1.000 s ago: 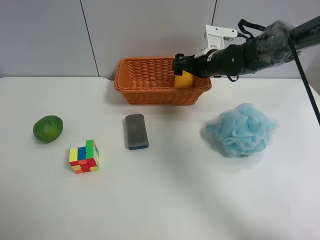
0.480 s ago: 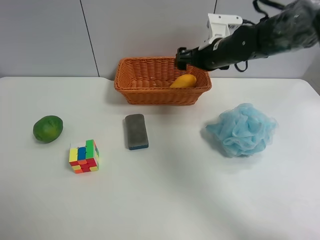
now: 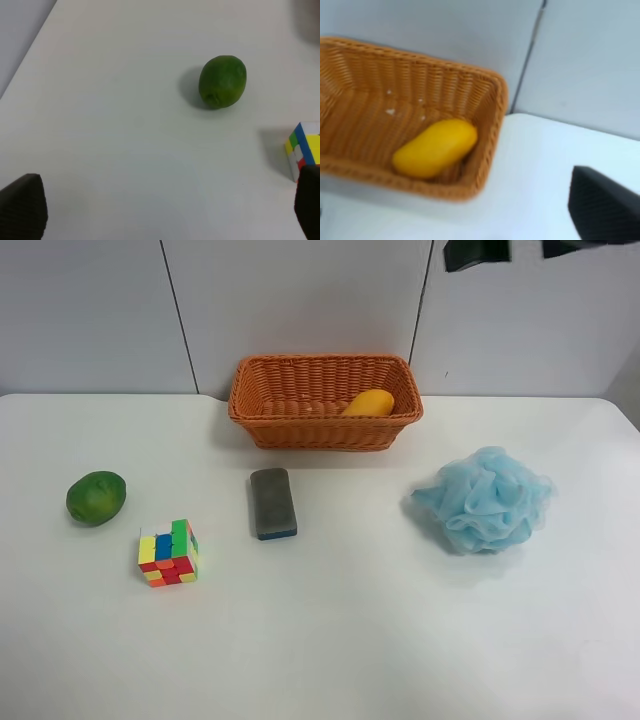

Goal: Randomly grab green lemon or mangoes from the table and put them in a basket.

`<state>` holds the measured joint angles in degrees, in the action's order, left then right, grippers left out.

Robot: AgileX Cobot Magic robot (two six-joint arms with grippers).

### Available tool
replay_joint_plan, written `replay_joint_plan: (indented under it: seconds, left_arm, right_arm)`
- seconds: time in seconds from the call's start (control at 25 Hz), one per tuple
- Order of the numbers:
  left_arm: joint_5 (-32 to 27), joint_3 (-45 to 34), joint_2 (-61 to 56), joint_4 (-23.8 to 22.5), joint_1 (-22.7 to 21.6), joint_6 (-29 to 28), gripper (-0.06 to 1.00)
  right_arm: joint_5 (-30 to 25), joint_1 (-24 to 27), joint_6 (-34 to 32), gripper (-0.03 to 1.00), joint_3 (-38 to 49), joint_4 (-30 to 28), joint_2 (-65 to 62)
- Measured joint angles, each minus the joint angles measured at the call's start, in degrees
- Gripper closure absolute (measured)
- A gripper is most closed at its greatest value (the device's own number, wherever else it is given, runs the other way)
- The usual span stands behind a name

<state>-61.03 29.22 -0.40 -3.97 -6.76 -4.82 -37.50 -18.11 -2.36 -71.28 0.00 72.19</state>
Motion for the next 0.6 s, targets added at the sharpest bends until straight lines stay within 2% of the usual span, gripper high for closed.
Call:
replay_joint_plan:
  seconds: [0.12,0.24,0.6]
  left_arm:
    - [0.00,0.00,0.00,0.00,0.00,0.00,-0.05]
    - [0.00,0.00,0.00,0.00,0.00,0.00,-0.05]
    - [0.00,0.00,0.00,0.00,0.00,0.00,-0.05]
  right_arm:
    - [-8.71,0.00,0.12,-0.02,2.43,-0.57,-9.04]
    - [-14.27,0.00,0.12,-0.02,7.28,-0.91,-17.77]
    - [-16.46,0.00,-0.54,-0.02,28.14,-3.53,-45.95]
